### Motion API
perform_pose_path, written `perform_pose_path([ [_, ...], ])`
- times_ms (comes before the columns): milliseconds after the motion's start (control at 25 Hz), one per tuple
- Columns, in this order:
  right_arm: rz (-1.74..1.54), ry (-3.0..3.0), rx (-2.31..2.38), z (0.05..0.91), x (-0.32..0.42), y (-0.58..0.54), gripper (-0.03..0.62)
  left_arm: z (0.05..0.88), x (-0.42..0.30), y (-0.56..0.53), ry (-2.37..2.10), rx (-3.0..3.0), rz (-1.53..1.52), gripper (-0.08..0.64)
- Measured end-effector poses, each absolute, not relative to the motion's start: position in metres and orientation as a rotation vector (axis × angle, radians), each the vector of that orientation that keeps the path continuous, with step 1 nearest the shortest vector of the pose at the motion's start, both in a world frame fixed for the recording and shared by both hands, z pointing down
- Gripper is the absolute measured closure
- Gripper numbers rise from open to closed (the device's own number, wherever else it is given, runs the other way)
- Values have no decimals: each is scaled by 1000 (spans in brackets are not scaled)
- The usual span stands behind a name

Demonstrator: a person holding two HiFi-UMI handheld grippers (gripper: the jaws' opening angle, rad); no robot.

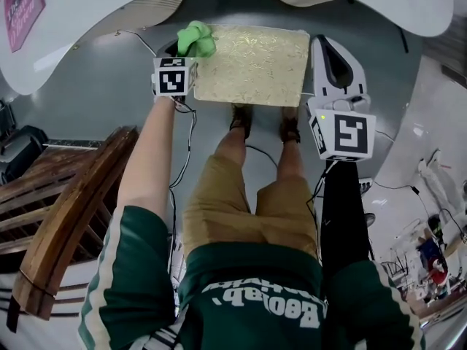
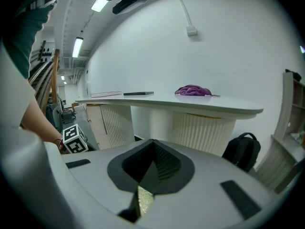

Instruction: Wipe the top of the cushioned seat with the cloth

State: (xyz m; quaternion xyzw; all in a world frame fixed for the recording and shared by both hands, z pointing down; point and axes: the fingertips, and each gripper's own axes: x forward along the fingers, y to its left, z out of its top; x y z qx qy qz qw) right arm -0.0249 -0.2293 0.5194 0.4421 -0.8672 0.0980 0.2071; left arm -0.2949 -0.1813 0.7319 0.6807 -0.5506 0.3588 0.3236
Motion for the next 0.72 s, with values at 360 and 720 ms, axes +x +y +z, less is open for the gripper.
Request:
perform_pose_path([
  [360, 255, -2425, 1230, 510, 11, -218, 584, 685, -181, -187, -1456, 1904, 692, 413],
  [720, 249, -2420, 1249, 501, 68, -192, 584, 672, -25, -171, -1317, 1948, 532, 413],
])
